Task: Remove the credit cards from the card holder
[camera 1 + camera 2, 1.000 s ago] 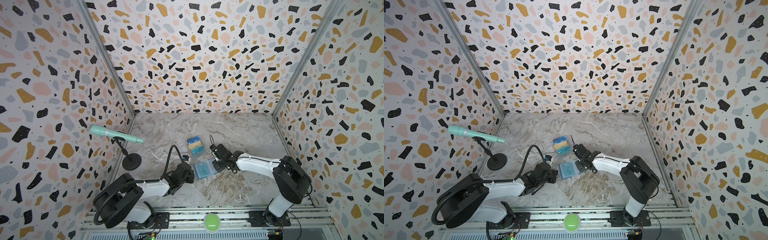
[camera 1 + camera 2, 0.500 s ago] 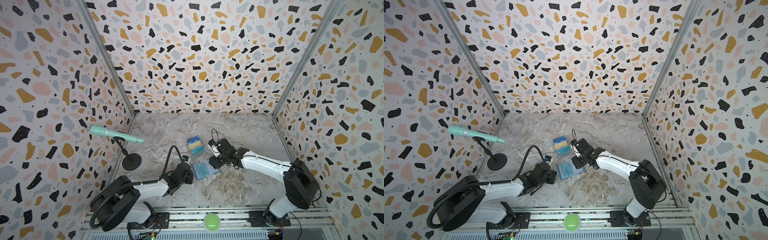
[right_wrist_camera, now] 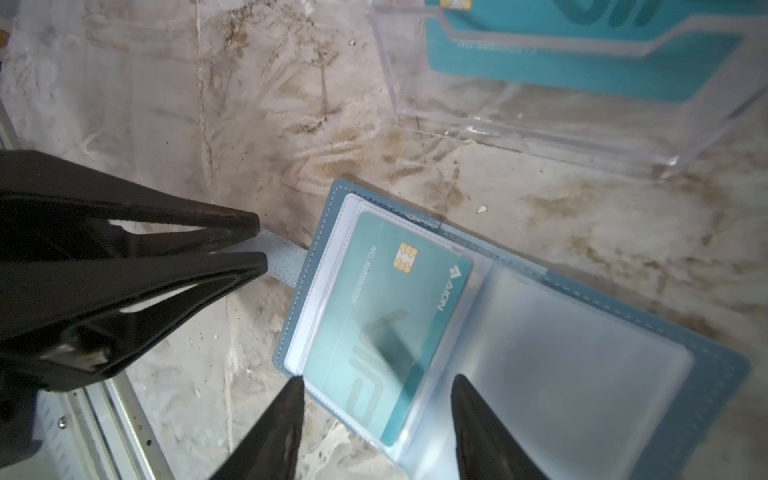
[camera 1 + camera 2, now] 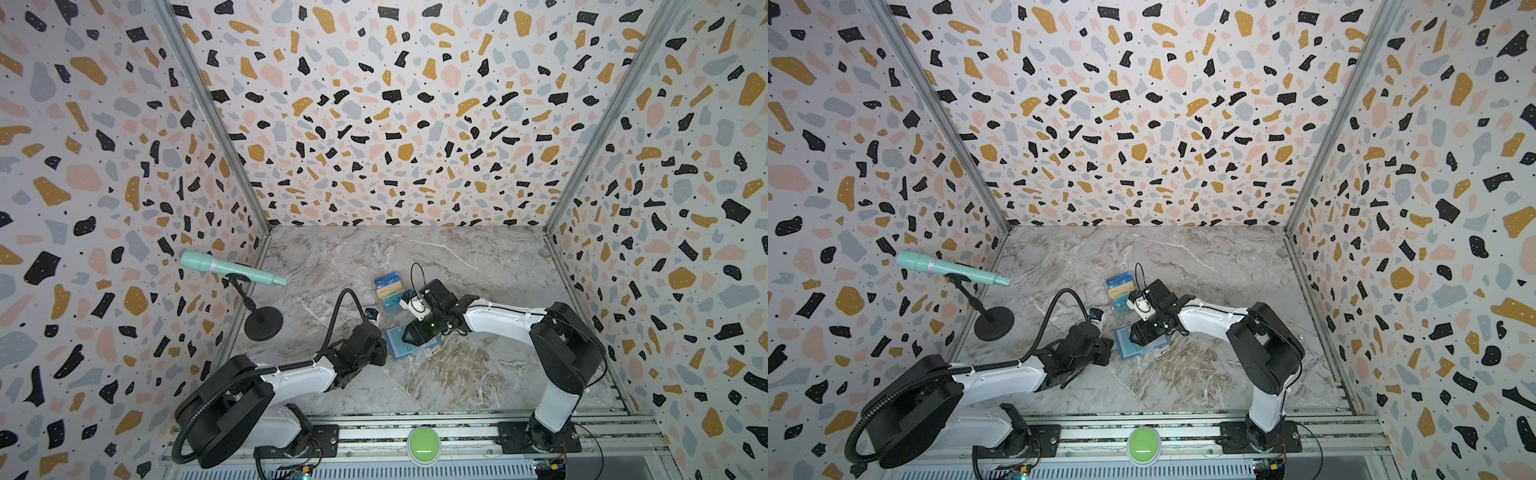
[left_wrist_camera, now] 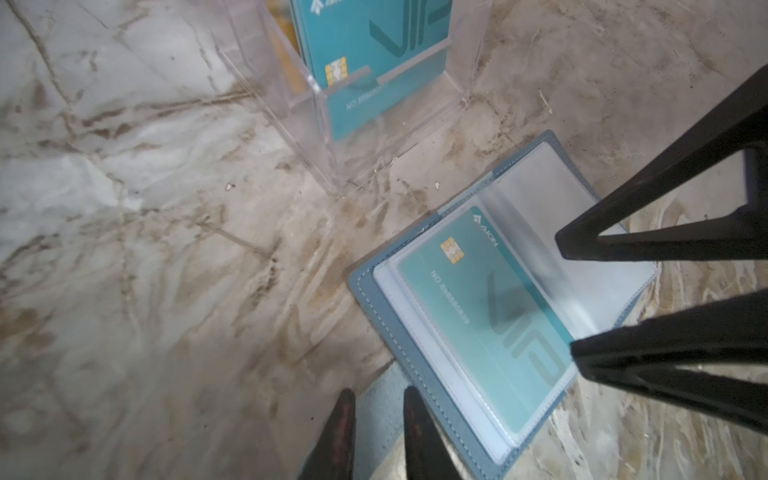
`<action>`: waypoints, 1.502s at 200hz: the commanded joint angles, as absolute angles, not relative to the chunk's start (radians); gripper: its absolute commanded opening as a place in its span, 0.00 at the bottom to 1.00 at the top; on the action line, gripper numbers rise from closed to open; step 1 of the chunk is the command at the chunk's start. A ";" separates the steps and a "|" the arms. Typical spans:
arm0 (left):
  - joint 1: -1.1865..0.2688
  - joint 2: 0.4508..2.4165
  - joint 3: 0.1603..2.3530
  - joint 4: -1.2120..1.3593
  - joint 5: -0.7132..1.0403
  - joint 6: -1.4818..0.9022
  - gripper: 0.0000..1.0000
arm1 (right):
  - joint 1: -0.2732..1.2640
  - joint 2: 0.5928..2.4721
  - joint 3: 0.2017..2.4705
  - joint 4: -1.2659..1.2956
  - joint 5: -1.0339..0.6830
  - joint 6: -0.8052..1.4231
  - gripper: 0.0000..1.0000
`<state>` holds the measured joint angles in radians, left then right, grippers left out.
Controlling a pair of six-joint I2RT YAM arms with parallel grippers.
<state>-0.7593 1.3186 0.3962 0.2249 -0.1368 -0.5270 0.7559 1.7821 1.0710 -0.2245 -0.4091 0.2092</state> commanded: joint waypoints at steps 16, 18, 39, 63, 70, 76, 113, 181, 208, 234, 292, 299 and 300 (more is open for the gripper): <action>-0.754 1.288 0.413 0.221 -0.133 -0.517 0.24 | 0.718 1.786 1.065 -0.192 -0.503 0.221 0.57; -0.754 1.285 0.413 0.224 -0.131 -0.517 0.24 | 0.715 1.788 1.064 -0.191 -0.506 0.221 0.57; -0.755 1.256 0.422 0.227 -0.100 -0.506 0.24 | 0.693 1.801 1.053 -0.171 -0.549 0.226 0.56; -0.755 1.232 0.434 0.241 -0.056 -0.488 0.25 | 0.683 1.831 1.063 -0.163 -0.586 0.230 0.55; -0.754 1.230 0.435 0.244 -0.050 -0.484 0.25 | 0.683 1.838 1.070 -0.169 -0.589 0.227 0.54; -0.755 1.233 0.435 0.244 -0.048 -0.482 0.25 | 0.683 1.842 1.073 -0.171 -0.592 0.224 0.54; -0.755 1.277 0.447 0.300 -0.024 -0.477 0.25 | 0.682 1.848 1.078 -0.177 -0.596 0.221 0.54; -0.755 1.347 0.445 0.333 -0.004 -0.487 0.24 | 0.678 1.880 1.085 -0.177 -0.637 0.221 0.55; -0.754 1.371 0.433 0.352 0.003 -0.489 0.23 | 0.677 1.889 1.091 -0.185 -0.632 0.220 0.55; -0.755 1.403 0.418 0.387 0.015 -0.483 0.22 | 0.672 1.901 1.098 -0.190 -0.620 0.228 0.55; -0.754 1.449 0.392 0.432 0.037 -0.476 0.20 | 0.664 1.921 1.097 -0.192 -0.706 0.220 0.52; -0.754 1.453 0.390 0.434 0.037 -0.476 0.20 | 0.664 1.925 1.099 -0.195 -0.720 0.218 0.52; -0.754 1.454 0.389 0.435 0.037 -0.477 0.20 | 0.664 1.925 1.099 -0.196 -0.722 0.218 0.51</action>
